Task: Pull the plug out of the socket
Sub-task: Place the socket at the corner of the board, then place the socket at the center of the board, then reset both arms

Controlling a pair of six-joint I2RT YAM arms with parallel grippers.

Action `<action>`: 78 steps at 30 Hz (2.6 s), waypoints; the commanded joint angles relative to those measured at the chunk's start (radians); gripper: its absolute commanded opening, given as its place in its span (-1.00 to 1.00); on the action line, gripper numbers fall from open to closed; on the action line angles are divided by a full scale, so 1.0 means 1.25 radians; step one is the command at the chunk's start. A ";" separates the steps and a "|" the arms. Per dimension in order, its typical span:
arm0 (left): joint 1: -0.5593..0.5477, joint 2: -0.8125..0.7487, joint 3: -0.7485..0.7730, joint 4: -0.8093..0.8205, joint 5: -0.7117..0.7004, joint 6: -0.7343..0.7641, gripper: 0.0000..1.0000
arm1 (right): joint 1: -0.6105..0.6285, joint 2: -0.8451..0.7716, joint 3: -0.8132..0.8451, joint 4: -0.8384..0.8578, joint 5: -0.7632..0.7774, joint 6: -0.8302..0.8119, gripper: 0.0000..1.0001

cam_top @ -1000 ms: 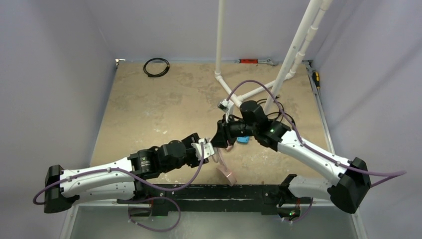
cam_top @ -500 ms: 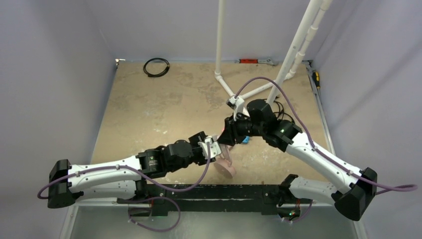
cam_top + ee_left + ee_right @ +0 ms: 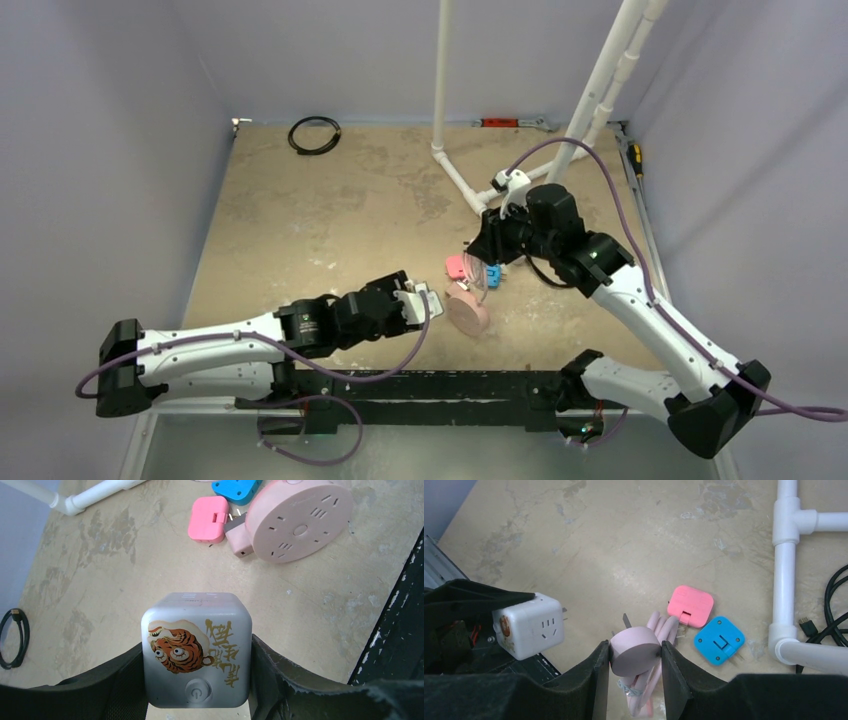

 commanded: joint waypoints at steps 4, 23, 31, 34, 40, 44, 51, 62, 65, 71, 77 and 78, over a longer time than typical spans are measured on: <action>0.060 -0.058 0.013 0.033 -0.024 -0.034 -1.00 | -0.001 -0.026 -0.005 0.084 -0.033 0.011 -1.00; 0.641 0.155 0.082 0.103 0.383 -0.316 -0.99 | 0.032 0.024 -0.235 0.339 0.165 0.100 -0.74; 0.678 0.228 0.085 0.077 0.329 -0.316 -0.87 | 0.032 0.053 -0.282 0.397 0.232 0.087 -0.28; 0.679 0.253 0.080 0.066 0.309 -0.322 -0.79 | 0.032 0.057 -0.296 0.418 0.237 0.087 -0.07; 0.681 0.325 0.090 0.055 0.329 -0.339 -0.63 | 0.032 0.045 -0.324 0.469 0.181 0.100 0.33; 0.684 0.352 0.094 0.051 0.327 -0.340 -0.45 | 0.032 0.023 -0.324 0.470 0.162 0.097 0.43; 0.690 0.373 0.100 0.050 0.332 -0.344 0.04 | 0.030 -0.047 -0.341 0.499 0.146 0.090 0.80; 0.692 0.388 0.108 0.041 0.337 -0.347 0.72 | 0.019 -0.097 -0.332 0.484 0.158 0.066 0.92; 0.692 0.359 0.105 0.052 0.338 -0.346 0.83 | 0.019 -0.130 -0.342 0.478 0.154 0.069 0.93; 0.692 0.257 0.090 0.088 0.334 -0.340 0.93 | 0.019 -0.212 -0.362 0.477 0.175 0.052 0.94; 0.692 0.059 0.072 0.153 0.266 -0.322 0.98 | 0.018 -0.304 -0.373 0.493 0.220 0.001 0.94; 0.692 0.021 0.075 0.158 0.243 -0.318 0.98 | 0.019 -0.320 -0.373 0.497 0.232 -0.001 0.94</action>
